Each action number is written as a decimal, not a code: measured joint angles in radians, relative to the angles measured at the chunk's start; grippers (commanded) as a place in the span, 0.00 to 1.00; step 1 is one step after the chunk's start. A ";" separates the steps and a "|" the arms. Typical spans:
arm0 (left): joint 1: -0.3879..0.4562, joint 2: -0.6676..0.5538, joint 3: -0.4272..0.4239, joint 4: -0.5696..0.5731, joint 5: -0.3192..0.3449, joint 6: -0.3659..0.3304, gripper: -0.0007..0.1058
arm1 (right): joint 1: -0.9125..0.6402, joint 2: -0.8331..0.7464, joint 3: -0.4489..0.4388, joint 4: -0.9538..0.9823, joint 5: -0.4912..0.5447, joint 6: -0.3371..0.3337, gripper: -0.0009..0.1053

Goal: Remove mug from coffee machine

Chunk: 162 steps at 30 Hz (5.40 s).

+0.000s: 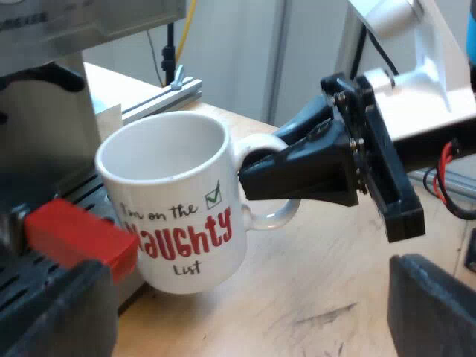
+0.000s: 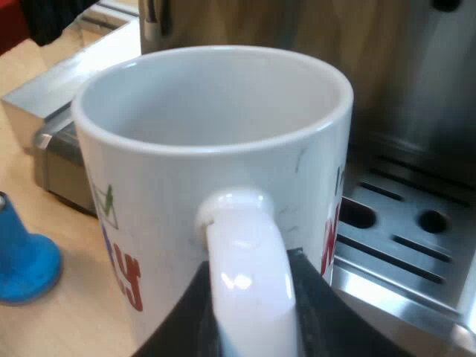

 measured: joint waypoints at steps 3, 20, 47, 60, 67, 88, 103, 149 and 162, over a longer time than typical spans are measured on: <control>-0.012 0.000 -0.012 0.000 -0.010 -0.026 0.72 | 0.000 -0.096 0.000 0.113 0.005 0.022 0.01; -0.116 0.000 -0.016 0.000 -0.084 -0.082 0.72 | 0.000 -0.377 -0.044 0.589 0.089 0.208 0.01; -0.122 0.000 0.015 -0.002 -0.084 -0.081 0.72 | 0.000 -0.373 0.122 0.488 0.487 0.354 0.01; -0.122 0.000 0.015 -0.002 -0.084 -0.081 0.72 | -0.071 -0.354 0.237 0.315 0.490 0.354 0.01; -0.122 0.000 0.015 -0.002 -0.084 -0.081 0.72 | -0.333 -0.289 0.240 0.154 0.301 0.316 0.01; -0.122 0.000 0.052 0.056 -0.084 -0.083 0.72 | -0.683 0.310 0.242 -0.563 -0.105 -0.064 0.01; -0.122 0.000 0.059 0.056 -0.154 -0.052 0.72 | -0.683 0.488 0.240 -0.789 -0.118 -0.030 0.01; -0.122 0.000 0.038 0.056 -0.253 -0.057 0.72 | -0.686 -0.442 -0.083 0.796 -0.326 0.049 0.59; -0.122 -0.002 -0.144 0.058 -0.252 -0.057 0.72 | -0.686 -0.445 -0.351 1.209 -0.453 0.049 0.59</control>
